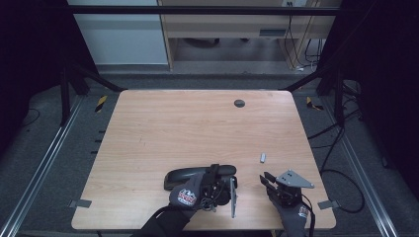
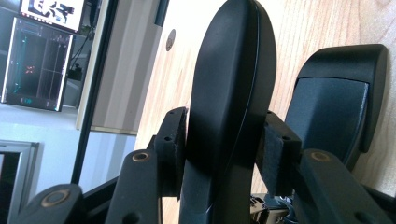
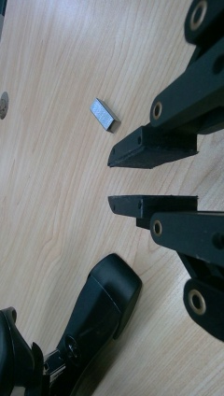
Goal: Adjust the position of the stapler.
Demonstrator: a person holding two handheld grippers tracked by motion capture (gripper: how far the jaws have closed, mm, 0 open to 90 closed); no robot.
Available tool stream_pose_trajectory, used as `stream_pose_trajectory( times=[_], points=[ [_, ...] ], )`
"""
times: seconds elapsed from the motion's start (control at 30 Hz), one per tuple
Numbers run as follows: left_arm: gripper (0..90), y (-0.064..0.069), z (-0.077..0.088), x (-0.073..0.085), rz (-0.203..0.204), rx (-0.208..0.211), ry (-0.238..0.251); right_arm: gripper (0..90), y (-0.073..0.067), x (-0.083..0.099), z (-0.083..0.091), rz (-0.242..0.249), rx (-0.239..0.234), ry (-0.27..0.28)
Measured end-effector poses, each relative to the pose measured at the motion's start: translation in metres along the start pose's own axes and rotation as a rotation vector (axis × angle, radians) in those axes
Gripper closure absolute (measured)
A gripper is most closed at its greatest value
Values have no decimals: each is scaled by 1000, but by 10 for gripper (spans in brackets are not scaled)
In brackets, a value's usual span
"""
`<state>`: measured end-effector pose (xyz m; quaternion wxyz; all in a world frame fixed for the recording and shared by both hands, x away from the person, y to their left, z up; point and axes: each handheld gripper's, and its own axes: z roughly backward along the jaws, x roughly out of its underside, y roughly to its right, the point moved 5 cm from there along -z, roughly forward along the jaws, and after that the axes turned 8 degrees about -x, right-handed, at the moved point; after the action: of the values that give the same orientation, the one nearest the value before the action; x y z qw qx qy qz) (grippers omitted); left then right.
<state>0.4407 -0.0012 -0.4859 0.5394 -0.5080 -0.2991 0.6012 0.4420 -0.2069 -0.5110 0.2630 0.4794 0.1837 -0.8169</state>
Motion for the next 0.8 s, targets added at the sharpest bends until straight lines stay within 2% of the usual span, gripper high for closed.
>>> stream_pose_trajectory(
  times=[0.43,0.8],
  points=[
    [581,0,1,0,-16,-10,3,768,-7,-1,-5,8,-25,-7],
    [584,-1,2,1,-11,-11,9,880,-30,-7,-24,8,-122,-8]
  ],
)
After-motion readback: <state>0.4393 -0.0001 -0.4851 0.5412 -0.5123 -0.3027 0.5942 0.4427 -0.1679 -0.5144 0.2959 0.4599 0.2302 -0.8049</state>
